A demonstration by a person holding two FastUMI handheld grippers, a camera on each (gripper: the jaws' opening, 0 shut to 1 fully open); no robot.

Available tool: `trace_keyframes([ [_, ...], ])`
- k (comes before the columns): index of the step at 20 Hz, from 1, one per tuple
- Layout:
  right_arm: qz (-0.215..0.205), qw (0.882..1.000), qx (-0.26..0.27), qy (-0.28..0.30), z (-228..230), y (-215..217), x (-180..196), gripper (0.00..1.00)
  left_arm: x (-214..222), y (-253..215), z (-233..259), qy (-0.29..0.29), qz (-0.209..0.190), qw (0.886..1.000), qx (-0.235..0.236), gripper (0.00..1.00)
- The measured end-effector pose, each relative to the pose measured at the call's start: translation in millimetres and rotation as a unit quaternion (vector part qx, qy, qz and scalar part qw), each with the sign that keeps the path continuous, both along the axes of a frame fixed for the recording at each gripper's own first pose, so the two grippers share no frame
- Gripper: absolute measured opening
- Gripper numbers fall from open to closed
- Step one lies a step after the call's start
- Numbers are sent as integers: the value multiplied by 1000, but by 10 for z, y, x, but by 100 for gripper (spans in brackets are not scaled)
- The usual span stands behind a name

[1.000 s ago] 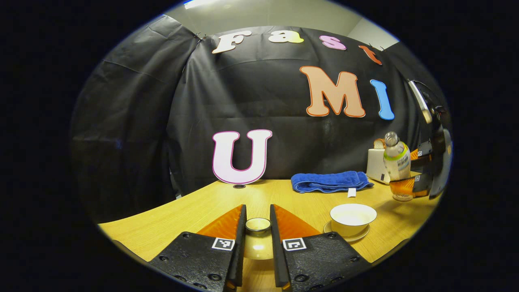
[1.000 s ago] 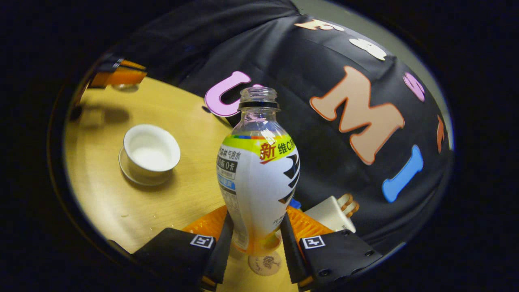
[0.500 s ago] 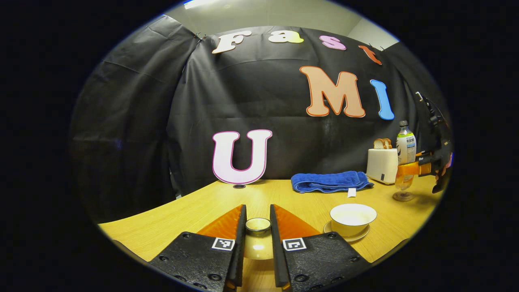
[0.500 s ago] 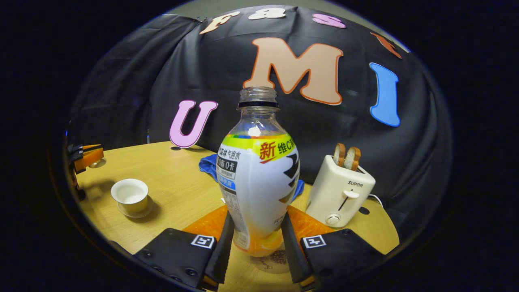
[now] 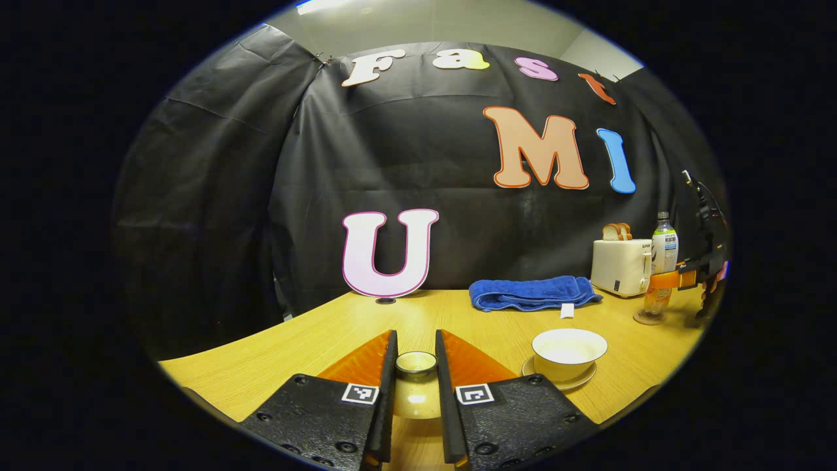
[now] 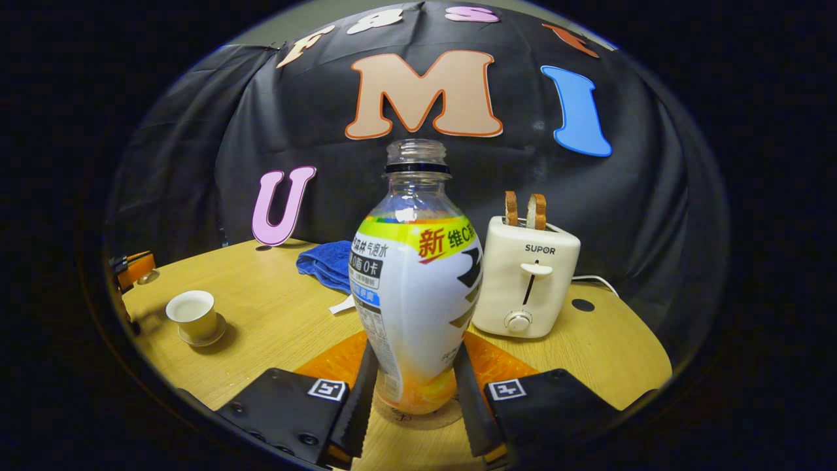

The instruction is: Open the teacup lid with one hand, grasp the water bottle and pour water into the teacup with the other hand; after pouring, place the water bottle on the coaster and then close the teacup lid.

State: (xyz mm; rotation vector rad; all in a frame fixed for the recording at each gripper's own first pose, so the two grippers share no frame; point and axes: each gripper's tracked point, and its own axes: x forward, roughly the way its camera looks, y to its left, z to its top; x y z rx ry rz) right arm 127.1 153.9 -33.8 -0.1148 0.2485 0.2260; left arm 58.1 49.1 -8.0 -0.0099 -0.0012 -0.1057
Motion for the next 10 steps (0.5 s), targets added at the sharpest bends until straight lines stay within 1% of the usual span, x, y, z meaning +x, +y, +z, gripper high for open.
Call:
trace_keyframes([
  [2, -2, 1000, 11, 6, -27, 10, -15, 63, -2, -1, 2, 0, 0, 1000, 0, 28],
  [3, -1, 1000, 12, 8, -33, 13, -20, 65, 1, -1, -3, 0, 0, 1000, 0, 28],
  [4, -2, 1000, 11, 7, -45, -1, -12, 64, 2, 0, -2, 0, 0, 1000, 0, 29],
  [5, -3, 1000, 7, 6, -53, -9, -18, 63, 4, -1, -4, 0, 0, 1000, 0, 28],
  [7, -3, 1000, 5, 7, -77, -19, -8, 65, 1, -1, -4, 0, 0, 1000, 0, 28],
  [10, -3, 1000, 22, 6, -72, 3, -42, 64, 2, -3, -3, 0, 0, 1000, 0, 28],
])
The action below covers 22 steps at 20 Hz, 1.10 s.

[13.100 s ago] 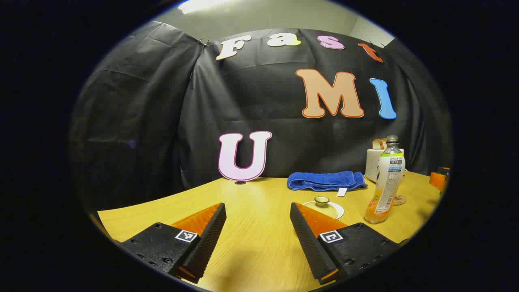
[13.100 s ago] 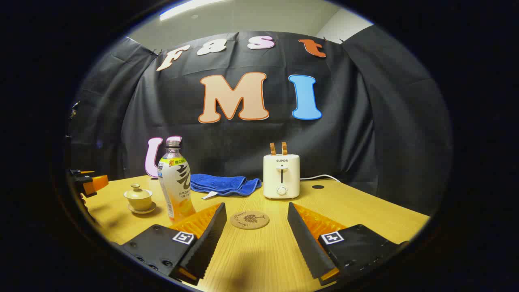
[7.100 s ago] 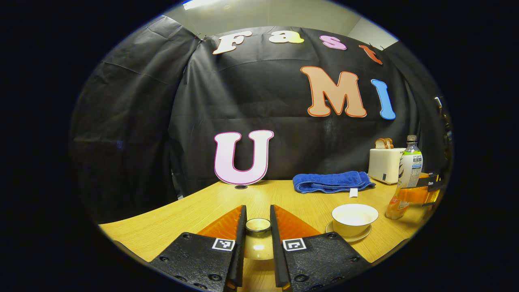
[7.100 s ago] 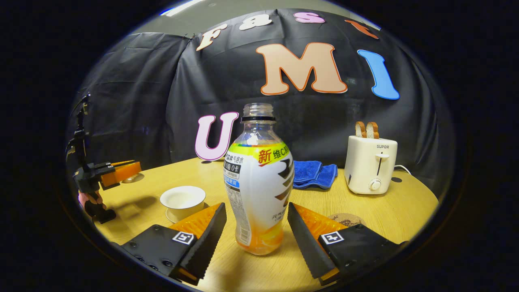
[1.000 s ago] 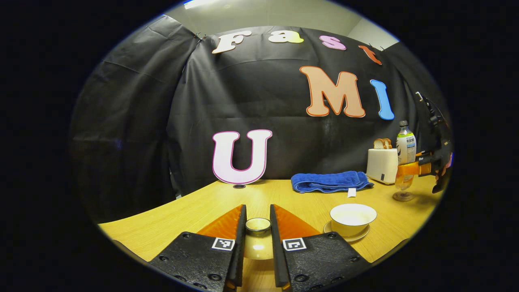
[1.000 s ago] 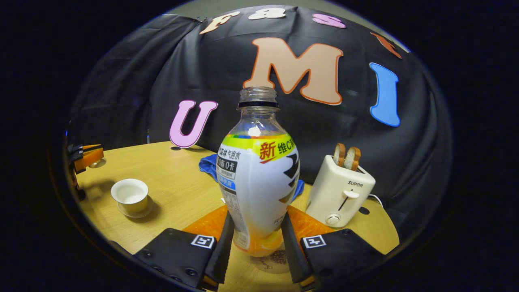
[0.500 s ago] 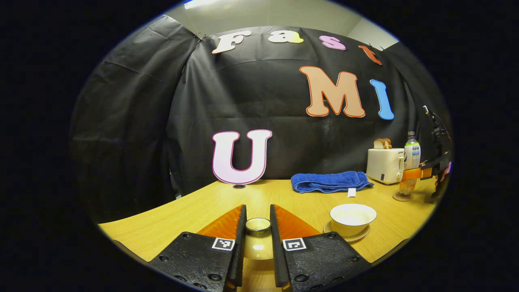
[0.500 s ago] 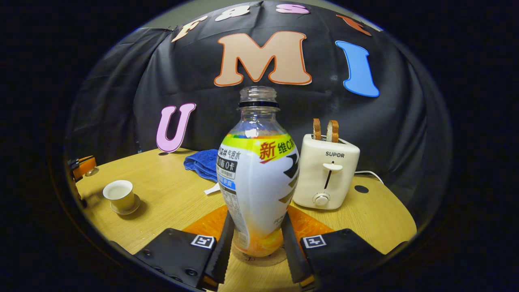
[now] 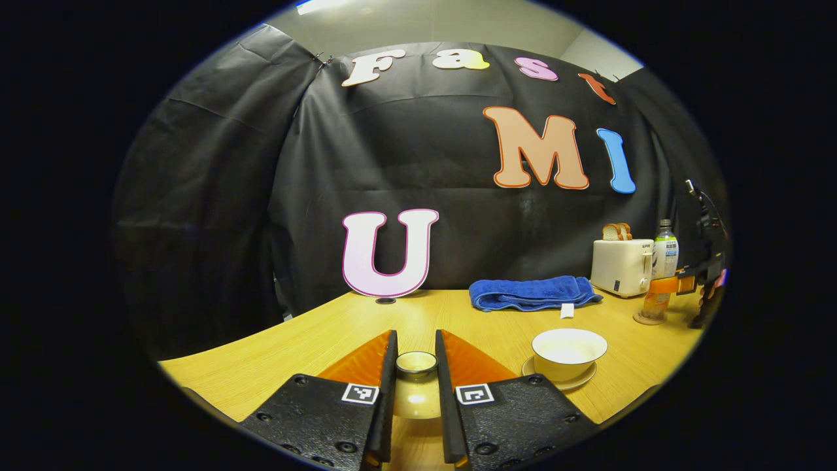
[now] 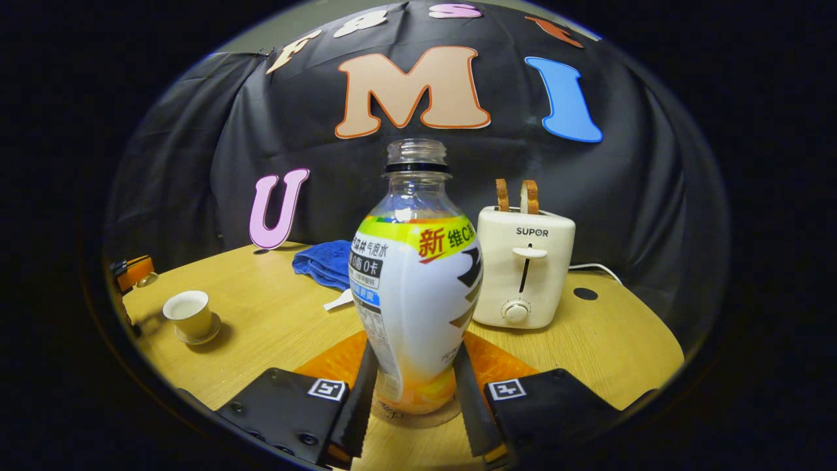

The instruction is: Open the teacup lid with one hand, grasp the water bottle and pour water into the teacup with the other hand; after pouring, place the water bottle on the coaster and then close the teacup lid.

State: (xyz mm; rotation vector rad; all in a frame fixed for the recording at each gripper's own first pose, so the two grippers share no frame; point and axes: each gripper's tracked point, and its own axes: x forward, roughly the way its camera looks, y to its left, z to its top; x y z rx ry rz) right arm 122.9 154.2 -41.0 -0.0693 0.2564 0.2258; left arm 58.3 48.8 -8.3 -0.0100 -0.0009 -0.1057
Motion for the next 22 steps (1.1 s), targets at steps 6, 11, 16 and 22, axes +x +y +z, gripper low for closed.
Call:
trace_keyframes([
  [6, 7, 1000, 6, -1, 2, 26, 3, 85, 0, -2, -4, 0, 0, 1000, 0, 28],
  [11, 3, 1000, -1, -9, 1, -2, -7, 99, 0, -2, -2, 0, -1, 1000, 0, 28],
  [16, 0, 1000, 2, -13, 27, -25, -63, 95, -2, -9, -6, 0, -4, 1000, 0, 28],
  [22, -24, 999, 5, -35, 122, -113, -263, 95, 42, -161, -8, 1, -30, 1000, -1, 28],
])
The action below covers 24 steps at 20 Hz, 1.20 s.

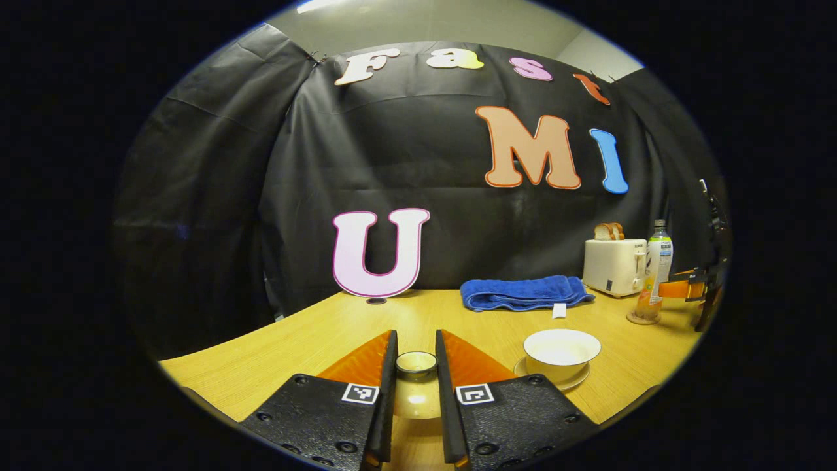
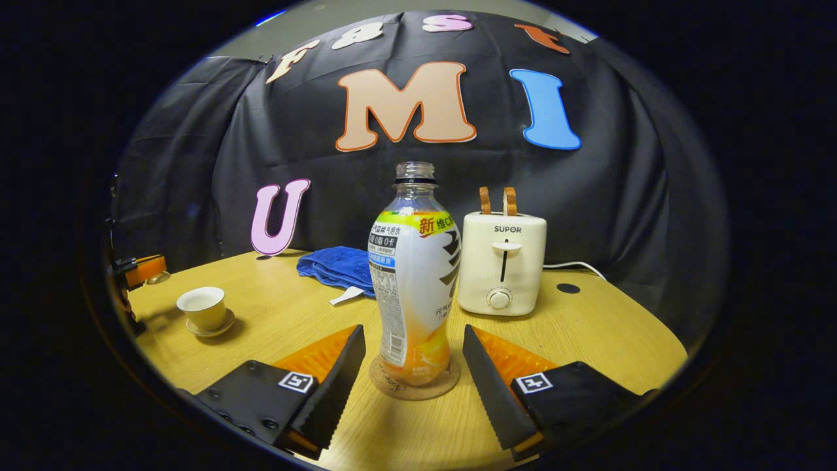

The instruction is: Open the teacup lid with one hand, grasp the water bottle and pour water into the teacup with the other hand; after pouring, place the water bottle on the coaster and then close the teacup lid.

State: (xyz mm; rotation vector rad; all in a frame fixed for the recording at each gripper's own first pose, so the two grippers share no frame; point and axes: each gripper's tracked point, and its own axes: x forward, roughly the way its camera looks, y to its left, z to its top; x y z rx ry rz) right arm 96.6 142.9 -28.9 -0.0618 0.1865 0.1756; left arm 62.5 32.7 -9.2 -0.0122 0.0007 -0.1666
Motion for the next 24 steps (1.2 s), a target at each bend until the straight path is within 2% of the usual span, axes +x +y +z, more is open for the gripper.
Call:
trace_keyframes([
  [5, -31, 999, 11, -34, 109, -105, -242, 95, 104, -233, -11, 2, -32, 999, -1, 28],
  [6, -41, 998, 15, -48, 154, -158, -283, 99, 127, -291, -13, 2, -38, 999, -1, 29],
  [7, -50, 997, 18, -63, 201, -190, -311, 95, 143, -354, -7, 1, -45, 999, -2, 28],
  [10, -73, 992, 23, -96, 305, -262, -375, 95, 184, -552, -7, 1, -71, 997, -3, 28],
  [11, -75, 993, 20, -93, 276, -270, -388, 92, 193, -638, -2, 0, -80, 997, -4, 28],
  [13, -81, 992, 21, -95, 298, -280, -431, 95, 195, -829, 0, -1, -102, 995, -5, 28],
  [15, -88, 991, 20, -96, 302, -305, -458, 92, 195, -1017, -9, 0, -123, 992, -4, 28],
  [19, -91, 991, 20, -97, 311, -308, -550, 98, 148, -1324, -2, 0, -159, 987, -4, 28],
  [24, -94, 991, 20, -97, 310, -306, -607, 98, 116, -1488, -18, 5, -193, 981, 4, 28],
])
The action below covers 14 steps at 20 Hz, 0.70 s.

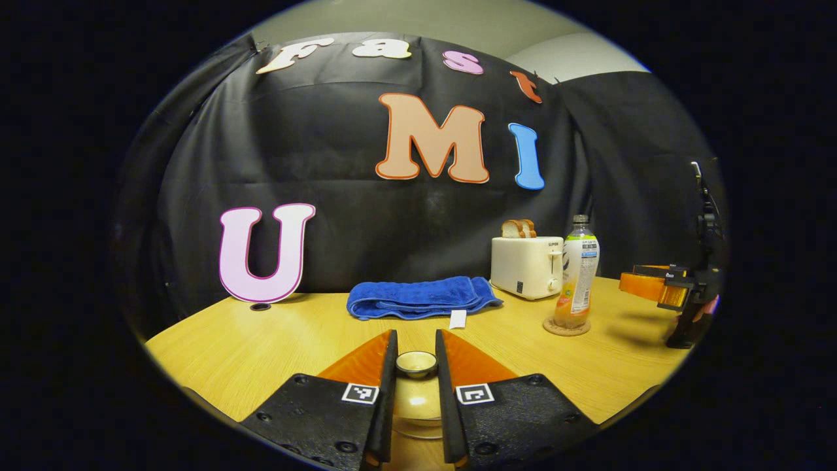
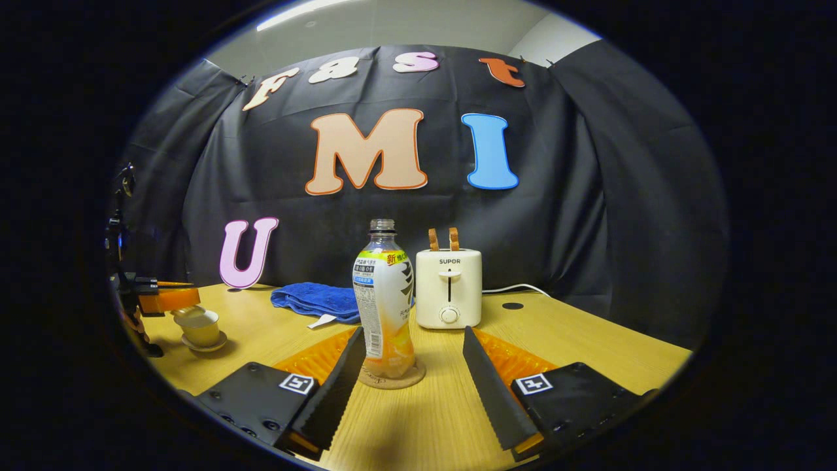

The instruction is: Open the teacup lid with one hand, grasp the water bottle and pour water into the teacup with the other hand; after pouring, place the water bottle on the coaster and then close the teacup lid.

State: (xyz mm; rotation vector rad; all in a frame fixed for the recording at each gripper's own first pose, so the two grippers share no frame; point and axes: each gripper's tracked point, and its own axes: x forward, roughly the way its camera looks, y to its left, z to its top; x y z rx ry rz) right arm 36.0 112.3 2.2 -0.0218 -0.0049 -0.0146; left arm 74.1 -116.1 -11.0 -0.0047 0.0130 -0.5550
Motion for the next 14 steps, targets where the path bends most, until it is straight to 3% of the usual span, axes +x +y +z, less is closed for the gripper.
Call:
trace_keyframes([
  [5, 4, 1000, 1, 1, 8, 13, -5, 98, 3, -96, -64, 12, -20, 999, 22, 28],
  [11, 7, 1000, 1, 1, 12, 25, -13, 94, 35, -142, -167, 33, -23, 998, 52, 29],
  [14, 9, 1000, 1, 1, 9, 31, -13, 97, 32, -125, -146, 32, -21, 998, 49, 31],
])
